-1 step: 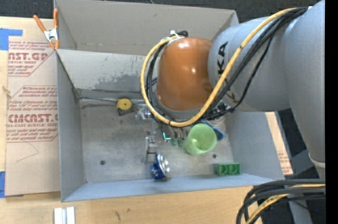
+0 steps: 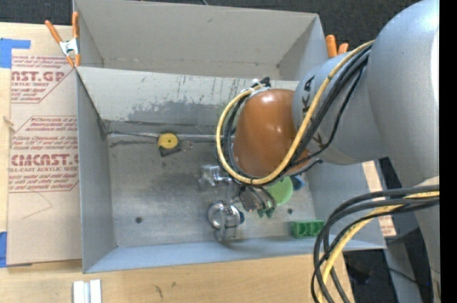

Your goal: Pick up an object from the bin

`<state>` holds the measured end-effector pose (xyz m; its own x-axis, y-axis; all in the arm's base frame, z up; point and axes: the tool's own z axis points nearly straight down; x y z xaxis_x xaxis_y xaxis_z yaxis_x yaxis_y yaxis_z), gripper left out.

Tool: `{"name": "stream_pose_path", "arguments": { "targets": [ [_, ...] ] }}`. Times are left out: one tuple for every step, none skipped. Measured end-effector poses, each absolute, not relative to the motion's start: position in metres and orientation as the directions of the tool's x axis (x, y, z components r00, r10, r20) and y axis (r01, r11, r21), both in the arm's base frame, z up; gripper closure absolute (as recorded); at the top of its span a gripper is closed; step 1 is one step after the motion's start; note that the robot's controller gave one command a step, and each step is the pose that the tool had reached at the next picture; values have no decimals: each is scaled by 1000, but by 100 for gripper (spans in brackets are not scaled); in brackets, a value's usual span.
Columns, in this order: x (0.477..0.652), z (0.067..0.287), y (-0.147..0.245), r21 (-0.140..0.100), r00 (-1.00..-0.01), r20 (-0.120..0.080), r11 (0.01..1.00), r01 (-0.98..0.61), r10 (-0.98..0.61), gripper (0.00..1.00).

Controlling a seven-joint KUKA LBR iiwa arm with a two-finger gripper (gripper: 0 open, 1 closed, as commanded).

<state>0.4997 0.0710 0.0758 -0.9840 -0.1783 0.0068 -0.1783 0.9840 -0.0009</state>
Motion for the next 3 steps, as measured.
{"name": "stream_pose_path", "arguments": {
  "targets": [
    [503,69,46,0,-923,1,923,-385,-385,0],
    [503,69,47,2,-923,1,923,-385,-385,100],
    [515,214,83,-1,-928,-10,928,-373,-373,100]
  ]
}}
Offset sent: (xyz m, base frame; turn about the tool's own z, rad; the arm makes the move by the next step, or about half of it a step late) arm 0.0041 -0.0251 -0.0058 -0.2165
